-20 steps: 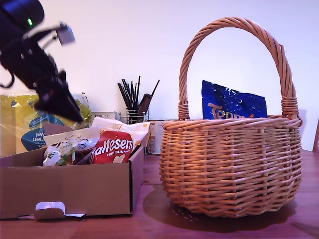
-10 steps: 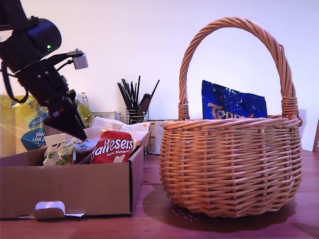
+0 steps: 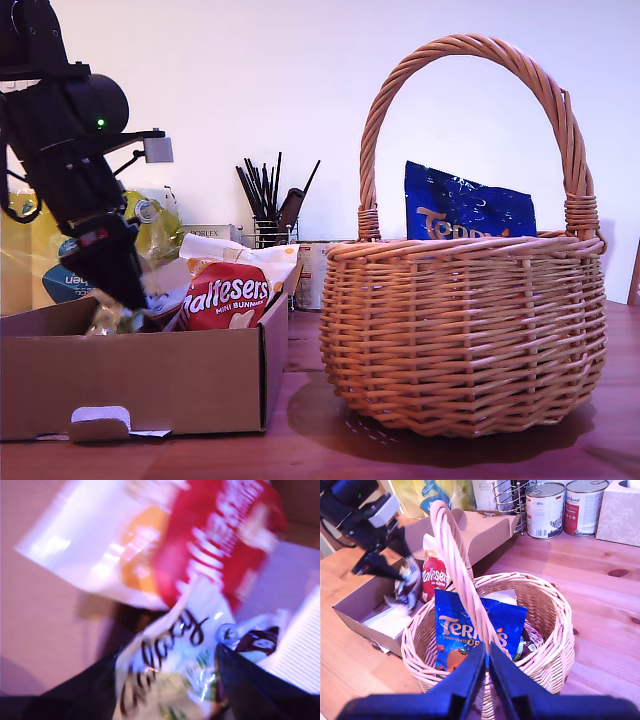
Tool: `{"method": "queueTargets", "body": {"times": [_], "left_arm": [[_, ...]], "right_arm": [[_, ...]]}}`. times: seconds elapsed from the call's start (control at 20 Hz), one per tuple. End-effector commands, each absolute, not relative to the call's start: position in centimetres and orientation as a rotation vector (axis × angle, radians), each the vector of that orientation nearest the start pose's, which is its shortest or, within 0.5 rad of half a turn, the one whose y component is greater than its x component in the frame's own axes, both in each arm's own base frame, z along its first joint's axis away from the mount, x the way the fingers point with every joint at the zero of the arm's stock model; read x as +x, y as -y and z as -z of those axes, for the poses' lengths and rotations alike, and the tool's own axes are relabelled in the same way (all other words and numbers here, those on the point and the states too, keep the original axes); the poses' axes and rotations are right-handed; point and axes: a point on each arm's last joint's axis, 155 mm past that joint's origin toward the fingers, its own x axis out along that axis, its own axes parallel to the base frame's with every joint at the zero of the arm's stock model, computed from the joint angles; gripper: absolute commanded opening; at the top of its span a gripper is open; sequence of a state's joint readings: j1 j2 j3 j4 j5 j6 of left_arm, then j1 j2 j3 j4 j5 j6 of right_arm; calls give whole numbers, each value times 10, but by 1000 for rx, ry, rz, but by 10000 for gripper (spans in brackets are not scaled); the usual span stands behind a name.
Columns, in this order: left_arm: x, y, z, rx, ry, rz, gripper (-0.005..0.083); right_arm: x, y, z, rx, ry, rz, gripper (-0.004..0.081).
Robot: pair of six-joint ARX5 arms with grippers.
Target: Move the bags of Easter eggs from the cardboard box on the left into the woven basket on the right side.
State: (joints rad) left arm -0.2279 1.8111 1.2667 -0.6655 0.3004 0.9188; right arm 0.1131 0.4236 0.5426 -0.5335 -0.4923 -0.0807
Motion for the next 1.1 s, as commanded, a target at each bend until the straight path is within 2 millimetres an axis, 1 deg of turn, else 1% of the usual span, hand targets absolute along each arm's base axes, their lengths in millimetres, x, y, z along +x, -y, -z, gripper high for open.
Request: {"method": "queueTargets", "body": {"times": [0.0, 0.1, 0.2, 0.3, 0.4, 0.55, 0.6, 0.7, 0.85, 1.05], "left_arm": [[375, 142, -43, 715, -986, 1005, 530], [368, 145, -46, 706, -1021, 1021, 529], [356, 151, -47, 703, -1057, 1052, 500], [341, 159, -45, 698, -1098, 1083, 495], [333, 166, -42, 699, -1122, 1104, 496], [328, 173, -34, 707, -1142, 1121, 508], [327, 173, -31, 701, -1156, 1117, 533], [328, 170, -20, 708, -1193, 1091, 564], [326, 170, -8, 718, -1229, 1086, 565], [326, 173, -8, 725, -1222, 1090, 562]], "right_arm": [[214, -114, -220, -9, -356, -626, -12], [214, -114, -220, -9, -356, -626, -12], [214, -114, -220, -9, -354, -626, -12], [214, -114, -221, -10, -350, -626, -12], [214, -114, -222, -10, -349, -626, -12], [214, -114, -222, -10, -349, -626, -12], [214, -114, -222, -10, -349, -626, -12], [214, -114, -222, -10, -349, -626, -12], [214, -114, -222, -10, -349, -626, -12], [214, -114, -222, -10, -349, -626, -12]]}}
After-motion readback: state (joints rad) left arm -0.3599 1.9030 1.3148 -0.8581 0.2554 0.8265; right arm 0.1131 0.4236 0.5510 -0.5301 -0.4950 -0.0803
